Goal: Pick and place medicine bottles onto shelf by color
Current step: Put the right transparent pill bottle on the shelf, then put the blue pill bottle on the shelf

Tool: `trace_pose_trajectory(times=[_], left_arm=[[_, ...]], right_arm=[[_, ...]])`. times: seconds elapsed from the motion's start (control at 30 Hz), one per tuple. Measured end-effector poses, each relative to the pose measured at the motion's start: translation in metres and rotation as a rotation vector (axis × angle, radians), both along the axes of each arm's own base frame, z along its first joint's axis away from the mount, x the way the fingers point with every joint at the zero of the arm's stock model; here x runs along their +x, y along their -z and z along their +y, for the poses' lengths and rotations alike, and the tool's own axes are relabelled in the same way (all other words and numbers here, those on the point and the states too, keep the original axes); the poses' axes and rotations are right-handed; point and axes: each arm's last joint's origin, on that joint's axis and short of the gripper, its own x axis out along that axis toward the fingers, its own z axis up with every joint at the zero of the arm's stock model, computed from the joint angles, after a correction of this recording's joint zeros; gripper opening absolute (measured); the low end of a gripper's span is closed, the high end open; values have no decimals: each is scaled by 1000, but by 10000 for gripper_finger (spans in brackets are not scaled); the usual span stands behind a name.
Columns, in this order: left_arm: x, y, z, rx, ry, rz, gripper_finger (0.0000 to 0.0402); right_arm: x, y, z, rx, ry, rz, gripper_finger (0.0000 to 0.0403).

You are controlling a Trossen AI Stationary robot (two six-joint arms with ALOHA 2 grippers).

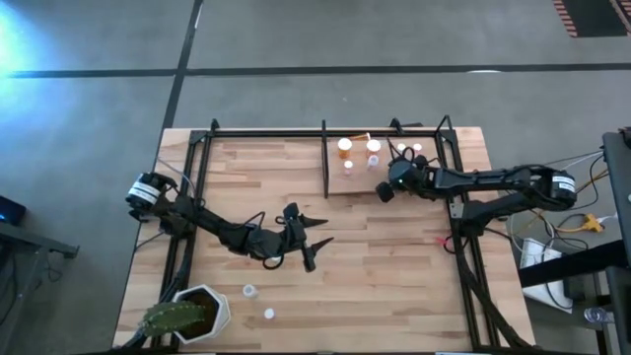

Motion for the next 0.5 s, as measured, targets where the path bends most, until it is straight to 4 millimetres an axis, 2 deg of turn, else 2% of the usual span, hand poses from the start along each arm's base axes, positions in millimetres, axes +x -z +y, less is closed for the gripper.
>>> trace_pose_trajectory(times=[0.17,0.27,0.37,0.5], left_arm=[[0,0,0,0,0,0,219],[0,1,-1,5,2,9,219],[-3,2,-7,67,46,54,219],[-14,-6,-21,144,126,119,219]], right_arm=[[0,-2,1,-9,-1,-6,9],[0,-9,9,7,-61,-47,9],[2,-21,24,43,-185,-126,9],[4,-34,60,89,-368,-237,9]])
